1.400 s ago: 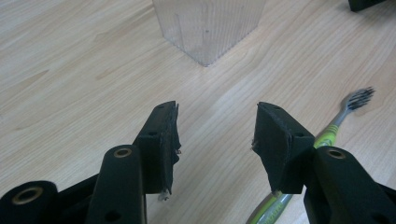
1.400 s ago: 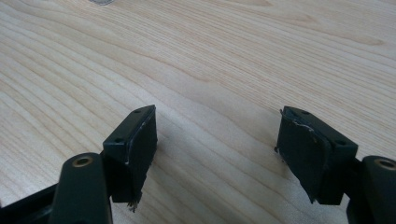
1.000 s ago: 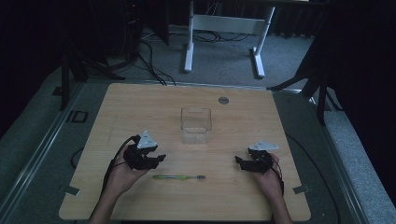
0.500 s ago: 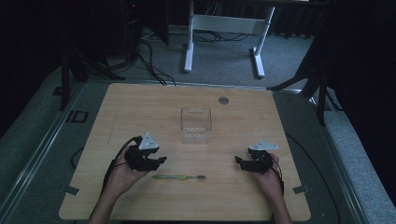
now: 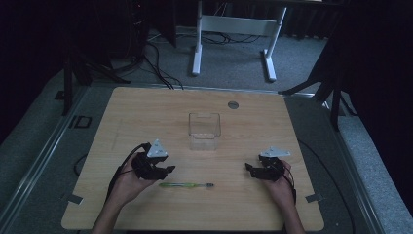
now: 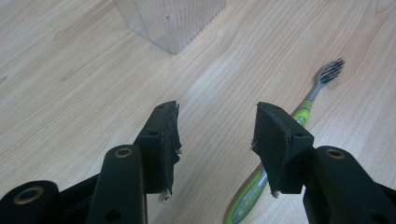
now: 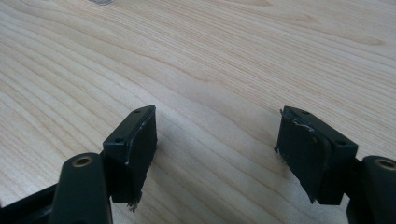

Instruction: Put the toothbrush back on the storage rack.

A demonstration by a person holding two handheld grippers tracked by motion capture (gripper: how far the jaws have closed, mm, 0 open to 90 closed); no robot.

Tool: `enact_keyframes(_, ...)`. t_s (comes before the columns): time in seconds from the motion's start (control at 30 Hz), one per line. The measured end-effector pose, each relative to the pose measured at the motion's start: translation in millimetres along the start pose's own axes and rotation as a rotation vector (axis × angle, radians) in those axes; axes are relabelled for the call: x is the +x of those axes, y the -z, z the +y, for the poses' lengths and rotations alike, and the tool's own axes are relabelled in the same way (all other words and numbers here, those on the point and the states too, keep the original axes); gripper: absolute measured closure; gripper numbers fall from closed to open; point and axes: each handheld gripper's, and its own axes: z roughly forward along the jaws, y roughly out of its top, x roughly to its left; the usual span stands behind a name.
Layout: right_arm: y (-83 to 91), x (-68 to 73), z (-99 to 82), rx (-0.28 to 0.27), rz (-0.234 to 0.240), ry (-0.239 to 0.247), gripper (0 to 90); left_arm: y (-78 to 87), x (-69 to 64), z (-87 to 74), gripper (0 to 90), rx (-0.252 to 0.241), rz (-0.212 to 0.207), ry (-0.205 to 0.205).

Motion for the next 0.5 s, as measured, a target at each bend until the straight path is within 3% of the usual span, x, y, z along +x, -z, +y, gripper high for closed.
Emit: enact_keyframes(0.5,0.0,-0.1,0.0,-0.001,0.000,0.001,28.5,-1.9,-1.8,4.4,50.3,0.022,-0.030,-0.025)
